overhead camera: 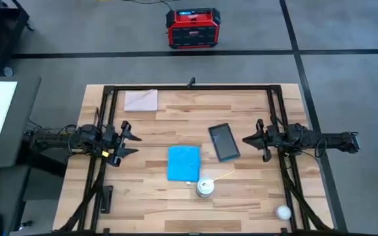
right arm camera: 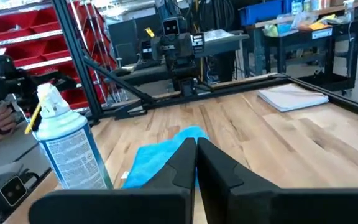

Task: Apply microfiber cloth
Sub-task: Return to Home Position

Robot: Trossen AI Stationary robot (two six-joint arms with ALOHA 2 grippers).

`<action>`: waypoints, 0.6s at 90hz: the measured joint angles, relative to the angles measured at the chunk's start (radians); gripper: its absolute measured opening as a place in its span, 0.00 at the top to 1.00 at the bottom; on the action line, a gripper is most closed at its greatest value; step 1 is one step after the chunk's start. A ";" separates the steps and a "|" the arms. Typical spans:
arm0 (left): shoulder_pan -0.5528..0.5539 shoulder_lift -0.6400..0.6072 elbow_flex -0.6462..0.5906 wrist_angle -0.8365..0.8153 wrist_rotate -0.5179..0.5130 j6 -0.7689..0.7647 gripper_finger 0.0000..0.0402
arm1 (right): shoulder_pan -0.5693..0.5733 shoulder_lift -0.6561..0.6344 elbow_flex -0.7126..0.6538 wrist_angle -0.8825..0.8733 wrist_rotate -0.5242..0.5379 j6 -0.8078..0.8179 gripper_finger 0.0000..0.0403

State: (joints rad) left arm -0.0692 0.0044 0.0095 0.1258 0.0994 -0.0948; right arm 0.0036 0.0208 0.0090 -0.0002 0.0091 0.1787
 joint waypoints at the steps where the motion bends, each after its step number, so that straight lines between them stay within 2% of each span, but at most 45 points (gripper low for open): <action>1: -0.002 0.000 0.000 0.000 0.000 -0.002 0.53 | 0.000 0.002 0.000 0.000 0.000 0.000 1.00; 24: -0.046 -0.001 0.000 0.004 0.030 0.010 0.53 | 0.000 0.034 0.000 0.000 0.001 0.029 1.00; 36: -0.047 0.000 -0.001 -0.018 0.029 -0.043 0.53 | 0.000 0.034 -0.001 0.004 0.001 0.083 1.00; 54: -0.047 0.000 -0.001 -0.087 0.026 -0.020 0.53 | 0.000 0.034 -0.001 0.008 0.001 0.175 1.00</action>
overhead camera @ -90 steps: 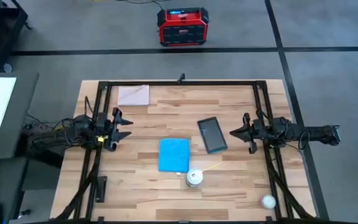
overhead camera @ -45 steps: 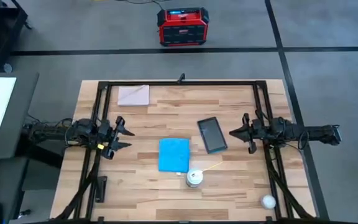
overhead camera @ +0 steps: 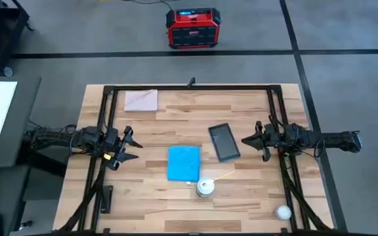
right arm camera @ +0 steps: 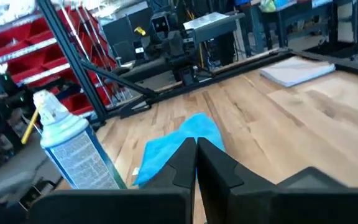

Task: Apply microfiber cloth
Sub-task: Return to Home Position

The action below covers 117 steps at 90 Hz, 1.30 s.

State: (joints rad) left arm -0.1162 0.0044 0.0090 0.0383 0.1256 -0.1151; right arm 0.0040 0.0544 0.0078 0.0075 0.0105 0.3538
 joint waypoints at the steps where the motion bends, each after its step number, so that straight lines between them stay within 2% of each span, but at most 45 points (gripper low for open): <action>1: 0.000 0.000 0.000 0.000 -0.001 0.000 0.53 | 0.000 0.000 0.000 0.000 0.000 0.002 1.00; 117: 0.000 0.002 0.000 -0.011 -0.006 -0.001 0.53 | 0.000 0.000 0.000 0.020 0.001 0.005 1.00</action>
